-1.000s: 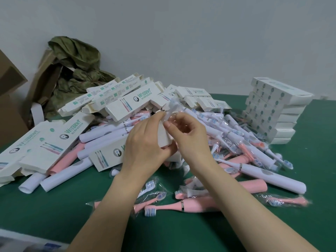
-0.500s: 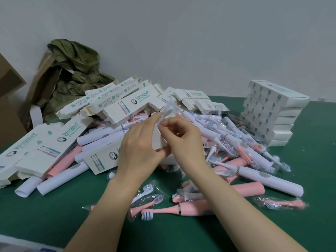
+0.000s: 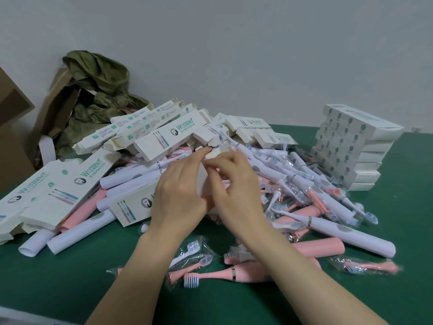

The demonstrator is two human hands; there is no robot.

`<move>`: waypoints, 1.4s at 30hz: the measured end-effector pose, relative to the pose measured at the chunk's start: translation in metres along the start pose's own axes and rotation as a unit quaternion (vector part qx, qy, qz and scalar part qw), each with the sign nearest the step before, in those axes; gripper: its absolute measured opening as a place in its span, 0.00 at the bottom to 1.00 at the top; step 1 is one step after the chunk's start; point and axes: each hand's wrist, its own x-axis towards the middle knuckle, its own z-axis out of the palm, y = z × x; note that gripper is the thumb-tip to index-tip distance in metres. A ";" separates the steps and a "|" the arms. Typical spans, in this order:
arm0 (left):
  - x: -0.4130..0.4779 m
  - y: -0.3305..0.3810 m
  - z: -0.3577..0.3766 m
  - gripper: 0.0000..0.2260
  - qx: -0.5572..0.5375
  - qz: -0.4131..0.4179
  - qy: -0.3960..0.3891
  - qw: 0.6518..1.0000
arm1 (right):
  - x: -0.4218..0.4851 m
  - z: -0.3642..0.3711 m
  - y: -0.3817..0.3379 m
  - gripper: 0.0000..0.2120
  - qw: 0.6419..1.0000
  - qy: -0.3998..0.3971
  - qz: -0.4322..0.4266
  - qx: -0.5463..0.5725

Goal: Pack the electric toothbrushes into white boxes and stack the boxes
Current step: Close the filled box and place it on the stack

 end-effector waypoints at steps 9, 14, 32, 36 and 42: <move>-0.002 -0.001 0.002 0.31 0.035 0.024 -0.024 0.999 | 0.019 -0.031 0.013 0.15 0.988 -0.073 0.079 0.107; -0.004 0.000 0.001 0.33 0.022 0.026 -0.026 0.999 | 0.051 -0.071 0.057 0.13 0.967 -0.033 0.250 -0.034; -0.001 0.001 0.000 0.31 0.003 -0.013 -0.040 0.999 | 0.041 -0.062 0.038 0.04 0.978 -0.022 0.193 0.077; -0.003 -0.001 0.003 0.31 0.009 -0.011 -0.038 0.999 | 0.027 -0.076 0.018 0.07 0.918 0.010 0.202 0.342; -0.003 -0.001 0.006 0.31 0.002 -0.007 -0.025 1.000 | 0.020 -0.074 0.010 0.09 0.943 -0.075 0.123 0.299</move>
